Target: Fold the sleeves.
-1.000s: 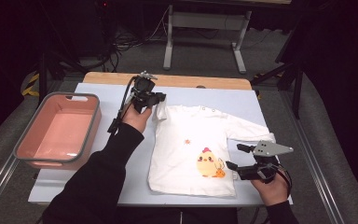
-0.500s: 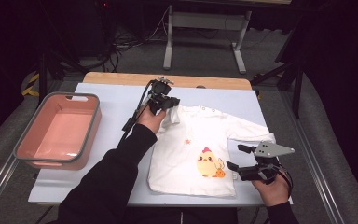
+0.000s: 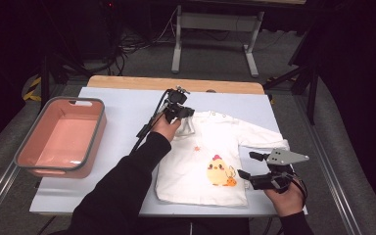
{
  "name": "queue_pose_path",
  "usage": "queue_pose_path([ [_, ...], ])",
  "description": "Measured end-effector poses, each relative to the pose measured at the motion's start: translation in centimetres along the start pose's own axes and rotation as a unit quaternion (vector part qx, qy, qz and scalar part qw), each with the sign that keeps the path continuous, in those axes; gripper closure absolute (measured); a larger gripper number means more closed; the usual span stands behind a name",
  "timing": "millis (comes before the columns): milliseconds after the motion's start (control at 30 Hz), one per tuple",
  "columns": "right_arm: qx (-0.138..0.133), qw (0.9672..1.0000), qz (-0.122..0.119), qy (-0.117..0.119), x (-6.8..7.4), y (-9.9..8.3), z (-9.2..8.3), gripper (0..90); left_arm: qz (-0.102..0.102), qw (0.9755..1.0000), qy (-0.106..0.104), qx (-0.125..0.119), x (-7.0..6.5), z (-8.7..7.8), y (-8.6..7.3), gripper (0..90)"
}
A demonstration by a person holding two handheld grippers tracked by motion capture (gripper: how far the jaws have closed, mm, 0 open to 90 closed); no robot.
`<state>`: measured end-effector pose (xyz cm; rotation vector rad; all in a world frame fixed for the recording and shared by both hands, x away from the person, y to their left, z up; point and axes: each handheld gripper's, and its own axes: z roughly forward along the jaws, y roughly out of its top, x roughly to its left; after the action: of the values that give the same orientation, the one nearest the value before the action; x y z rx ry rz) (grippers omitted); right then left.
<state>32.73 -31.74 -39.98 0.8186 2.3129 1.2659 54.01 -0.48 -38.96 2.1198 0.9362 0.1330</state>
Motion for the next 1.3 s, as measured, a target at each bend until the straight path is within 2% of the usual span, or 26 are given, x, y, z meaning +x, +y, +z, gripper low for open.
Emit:
queue_pose_path([
  [33, 0.0, 1.0, 0.0, 0.0, 0.0, 0.0, 0.0, 21.5, 0.003, 1.0, -0.008, -0.004, 0.0, 0.2, 0.0, 83.1],
  [67, -0.001, 1.0, 0.002, 0.0, -0.1, 0.0, 0.0, 21.5, 0.007, 0.9999, -0.012, -0.008, -0.2, 0.3, -0.1, 72.9],
  [100, -0.001, 1.0, 0.002, 0.0, -0.1, 0.0, 0.0, 21.5, 0.015, 0.9998, -0.008, -0.012, -0.3, 0.5, -0.1, 72.9],
  [133, -0.001, 1.0, 0.002, 0.001, -0.1, 0.0, 0.0, 21.5, 0.03, 0.9995, 0.003, -0.006, -0.6, 0.4, -0.1, 55.7],
  [233, -0.001, 1.0, 0.002, 0.002, -0.1, -0.1, 0.0, 21.5, 0.034, 0.9994, 0.009, -0.001, -0.6, 0.0, -0.1, 52.6],
  [267, -0.001, 1.0, 0.002, 0.002, -0.1, -0.1, 0.0, 21.5, 0.03, 0.9995, 0.006, 0.003, -0.2, -0.7, -0.3, 49.7],
  [333, -0.001, 1.0, 0.003, 0.002, -0.1, -0.1, 0.0, 21.5, 0.028, 0.9996, 0.006, 0.006, 0.0, -1.0, -0.4, 49.5],
  [500, -0.001, 1.0, 0.001, 0.005, 0.0, 0.0, 0.1, 21.5, 0.011, 0.9995, 0.013, 0.028, 1.1, -1.7, -2.0, 47.4],
  [600, 0.0, 1.0, 0.0, 0.006, 0.1, 0.1, 0.2, 21.4, 0.003, 0.9988, 0.024, 0.043, 1.7, -1.4, -3.2, 47.7],
  [667, 0.0, 1.0, -0.001, 0.006, 0.1, 0.1, 0.2, 21.4, -0.007, 0.9985, 0.018, 0.052, 2.1, -0.9, -4.0, 48.6],
  [700, 0.0, 1.0, -0.001, 0.006, 0.1, 0.1, 0.3, 21.4, -0.013, 0.9976, 0.022, 0.064, 2.2, -0.5, -4.4, 49.1],
  [900, 0.001, 1.0, -0.001, 0.007, 0.1, 0.1, 0.3, 21.4, -0.023, 0.9952, 0.013, 0.094, 2.3, 1.0, -5.2, 52.4],
  [967, -0.001, 0.9999, 0.003, 0.01, 0.1, 0.1, 0.3, 21.4, -0.015, 0.9952, 0.016, 0.095, 2.1, 1.1, -5.2, 54.0],
  [1033, -0.002, 0.9999, 0.003, 0.01, 0.0, 0.0, 0.2, 21.4, -0.018, 0.9951, 0.008, 0.097, 1.8, 1.2, -5.1, 63.3],
  [1167, -0.002, 1.0, 0.002, 0.009, 0.0, 0.0, 0.2, 21.5, 0.006, 0.9954, 0.006, 0.095, 1.3, 0.9, -4.9, 82.5],
  [1300, 0.001, 1.0, 0.002, 0.008, 0.0, 0.0, 0.2, 21.6, 0.009, 0.9981, -0.011, 0.06, 1.0, -0.4, -4.3, 84.9],
])
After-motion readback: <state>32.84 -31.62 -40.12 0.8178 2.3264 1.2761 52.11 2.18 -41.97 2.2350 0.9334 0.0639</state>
